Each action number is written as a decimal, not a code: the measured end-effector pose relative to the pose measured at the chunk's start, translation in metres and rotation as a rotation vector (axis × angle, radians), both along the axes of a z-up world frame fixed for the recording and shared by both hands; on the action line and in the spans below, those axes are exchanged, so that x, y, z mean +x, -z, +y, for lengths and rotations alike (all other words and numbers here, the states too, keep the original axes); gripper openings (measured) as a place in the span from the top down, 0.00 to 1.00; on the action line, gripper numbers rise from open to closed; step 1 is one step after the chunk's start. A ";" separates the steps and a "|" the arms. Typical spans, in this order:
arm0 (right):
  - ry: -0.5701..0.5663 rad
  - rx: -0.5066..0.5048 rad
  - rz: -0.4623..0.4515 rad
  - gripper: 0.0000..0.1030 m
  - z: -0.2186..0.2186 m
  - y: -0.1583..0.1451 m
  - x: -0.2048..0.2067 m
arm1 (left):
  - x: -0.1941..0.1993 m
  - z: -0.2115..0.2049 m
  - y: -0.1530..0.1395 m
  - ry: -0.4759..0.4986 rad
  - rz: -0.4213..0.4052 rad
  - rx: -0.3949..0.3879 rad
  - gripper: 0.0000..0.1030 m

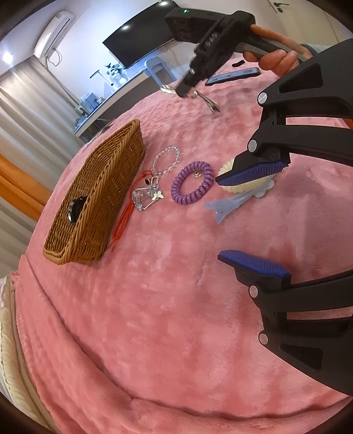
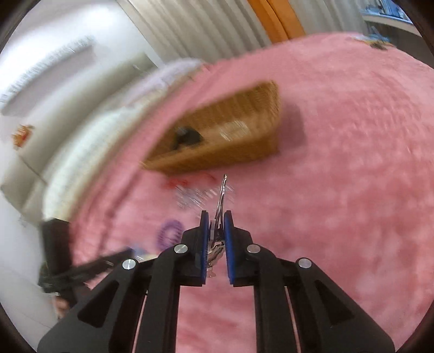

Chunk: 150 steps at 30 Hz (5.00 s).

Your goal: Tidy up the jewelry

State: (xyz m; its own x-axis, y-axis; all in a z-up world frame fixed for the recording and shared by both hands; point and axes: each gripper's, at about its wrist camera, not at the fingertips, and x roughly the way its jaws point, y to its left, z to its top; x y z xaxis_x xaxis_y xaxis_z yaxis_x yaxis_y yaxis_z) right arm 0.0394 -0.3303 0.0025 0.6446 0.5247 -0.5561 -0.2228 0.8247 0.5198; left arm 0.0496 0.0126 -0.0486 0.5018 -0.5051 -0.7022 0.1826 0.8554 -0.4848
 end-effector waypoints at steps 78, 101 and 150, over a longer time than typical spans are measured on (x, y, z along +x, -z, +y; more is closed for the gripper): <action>0.076 -0.250 0.069 0.90 0.024 0.029 -0.070 | 0.003 -0.014 0.009 0.036 -0.103 0.056 0.89; 0.192 -0.318 -0.150 0.90 0.034 -0.068 0.024 | 0.053 -0.036 -0.117 0.162 -0.348 0.077 0.90; 0.102 -0.364 0.005 0.55 0.065 0.013 0.048 | 0.033 -0.031 -0.051 0.076 -0.247 0.164 0.56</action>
